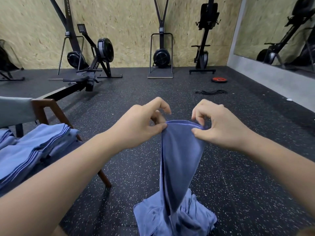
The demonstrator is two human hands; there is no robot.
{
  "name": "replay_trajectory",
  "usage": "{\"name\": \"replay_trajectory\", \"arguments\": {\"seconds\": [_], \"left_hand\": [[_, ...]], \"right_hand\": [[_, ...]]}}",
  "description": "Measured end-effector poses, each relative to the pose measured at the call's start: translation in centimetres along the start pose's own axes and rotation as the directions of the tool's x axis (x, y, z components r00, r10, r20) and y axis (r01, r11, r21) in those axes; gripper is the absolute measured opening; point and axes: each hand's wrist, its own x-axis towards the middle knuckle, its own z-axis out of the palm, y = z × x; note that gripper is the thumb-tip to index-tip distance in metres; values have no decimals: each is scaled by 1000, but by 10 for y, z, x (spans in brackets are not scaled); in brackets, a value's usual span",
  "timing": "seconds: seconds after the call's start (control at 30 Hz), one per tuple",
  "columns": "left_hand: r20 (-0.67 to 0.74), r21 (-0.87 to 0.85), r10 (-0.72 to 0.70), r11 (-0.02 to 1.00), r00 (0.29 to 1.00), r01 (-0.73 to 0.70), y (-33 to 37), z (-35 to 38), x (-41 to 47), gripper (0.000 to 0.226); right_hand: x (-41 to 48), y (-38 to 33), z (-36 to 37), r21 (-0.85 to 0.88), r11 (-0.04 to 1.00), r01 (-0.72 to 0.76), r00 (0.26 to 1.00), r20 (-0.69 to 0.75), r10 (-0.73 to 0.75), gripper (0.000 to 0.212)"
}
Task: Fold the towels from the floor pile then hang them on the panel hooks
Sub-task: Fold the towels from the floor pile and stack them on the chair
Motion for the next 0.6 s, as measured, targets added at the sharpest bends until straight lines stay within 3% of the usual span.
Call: {"name": "replay_trajectory", "arguments": {"seconds": [0.1, 0.17, 0.27, 0.37, 0.5, 0.6], "left_hand": [[108, 73, 46, 996, 993, -54, 8, 6, 0, 32], [148, 80, 70, 993, 987, -82, 11, 12, 0, 32], [149, 66, 76, 994, 986, -87, 13, 16, 0, 31], [117, 51, 59, 997, 991, -65, 10, 17, 0, 30], [-4, -132, -14, 991, 1000, 13, 2, 22, 0, 27], [22, -365, -108, 925, 994, 109, -9, 38, -1, 24]], "right_hand": [[1, -6, 1, -178, 983, -45, 996, 69, 58, 58], [1, -13, 5, -144, 989, -39, 987, 147, 60, 76], [-1, -15, 16, 41, 998, -57, 976, 212, 47, 42], [0, -15, 24, 139, 988, -74, 981, 188, 47, 13], [3, -18, 30, 206, 978, -42, 991, 135, 14, 12], [5, -20, 31, 251, 967, -48, 996, 89, 26, 14]]}}
